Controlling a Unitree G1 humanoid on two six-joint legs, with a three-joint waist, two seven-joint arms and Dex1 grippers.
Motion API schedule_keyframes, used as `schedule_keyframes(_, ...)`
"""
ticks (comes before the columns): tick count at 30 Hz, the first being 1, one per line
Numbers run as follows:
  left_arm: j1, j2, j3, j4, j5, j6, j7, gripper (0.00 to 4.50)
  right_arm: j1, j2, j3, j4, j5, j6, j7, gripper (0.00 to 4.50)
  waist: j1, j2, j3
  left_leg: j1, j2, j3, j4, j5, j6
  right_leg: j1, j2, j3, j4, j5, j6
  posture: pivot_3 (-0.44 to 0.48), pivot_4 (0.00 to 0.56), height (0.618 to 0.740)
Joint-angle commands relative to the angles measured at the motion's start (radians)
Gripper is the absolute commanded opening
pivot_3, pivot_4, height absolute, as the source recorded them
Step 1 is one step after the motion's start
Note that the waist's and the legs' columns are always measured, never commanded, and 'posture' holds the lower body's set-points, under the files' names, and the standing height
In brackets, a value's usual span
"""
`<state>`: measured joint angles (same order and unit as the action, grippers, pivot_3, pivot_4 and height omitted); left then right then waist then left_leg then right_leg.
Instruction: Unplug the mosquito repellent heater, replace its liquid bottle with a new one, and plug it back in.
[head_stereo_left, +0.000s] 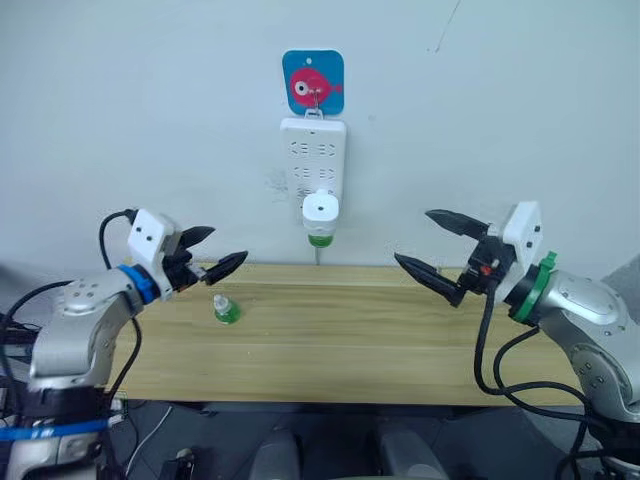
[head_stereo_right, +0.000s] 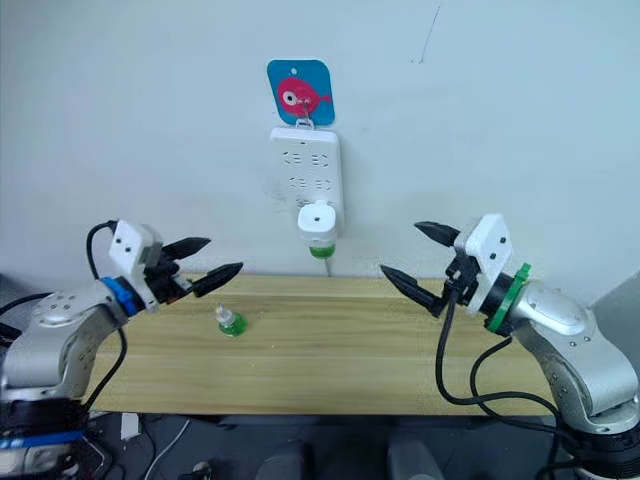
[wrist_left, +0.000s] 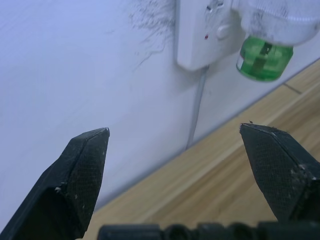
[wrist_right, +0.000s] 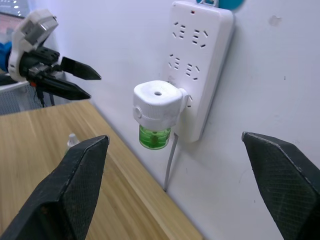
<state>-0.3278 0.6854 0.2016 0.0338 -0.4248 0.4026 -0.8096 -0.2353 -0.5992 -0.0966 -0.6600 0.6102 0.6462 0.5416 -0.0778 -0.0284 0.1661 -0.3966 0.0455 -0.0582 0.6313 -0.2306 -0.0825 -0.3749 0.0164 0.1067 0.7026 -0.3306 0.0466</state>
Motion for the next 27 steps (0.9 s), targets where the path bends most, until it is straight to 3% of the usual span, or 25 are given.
schedule_keyframes(1, -0.082, -0.029, 0.000, 0.050, -0.008, -0.037, -0.010, 4.50, -0.030, 0.018, -0.014, -0.072, 0.044, 0.050, -0.062, 4.46, -0.008, -0.001, 0.005, -0.001, 0.000, -0.002, 0.000, 0.000, 0.000, 0.000, 0.000, -0.002, 0.000, 0.000, 0.000, -0.147, 0.182, 0.725)
schedule_keyframes(2, -0.113, -0.041, -0.008, 0.079, -0.001, -0.041, -0.011, 4.50, -0.034, 0.023, -0.011, -0.084, 0.050, 0.063, -0.075, 4.46, -0.010, -0.001, 0.007, -0.002, 0.000, -0.003, 0.000, 0.000, 0.000, -0.001, 0.000, -0.003, 0.000, 0.000, 0.000, -0.157, 0.186, 0.725)
schedule_keyframes(4, -0.165, -0.060, -0.029, 0.131, 0.018, -0.055, -0.015, 4.01, -0.035, 0.031, -0.008, -0.105, 0.060, 0.082, -0.099, 4.50, -0.013, -0.001, 0.012, -0.003, 0.000, -0.006, 0.000, 0.000, 0.000, -0.001, 0.000, -0.006, 0.000, 0.000, 0.000, -0.166, 0.192, 0.725)
schedule_keyframes(16, -0.390, -0.133, -0.098, 0.380, 0.081, -0.171, -0.089, 4.01, -0.030, 0.058, 0.013, -0.179, 0.088, 0.138, -0.185, 4.50, -0.039, 0.000, 0.035, -0.004, -0.001, -0.009, 0.000, 0.000, 0.000, -0.001, 0.000, -0.010, 0.000, 0.000, 0.000, -0.205, 0.215, 0.725)
schedule_keyframes(27, -0.513, -0.176, -0.127, 0.488, 0.106, -0.208, -0.179, 4.01, -0.033, 0.066, 0.026, -0.191, 0.104, 0.141, -0.213, 4.50, -0.018, 0.003, 0.047, -0.011, -0.003, -0.018, 0.010, 0.001, 0.000, 0.001, 0.000, -0.017, 0.000, 0.001, 0.001, -0.217, 0.218, 0.725)
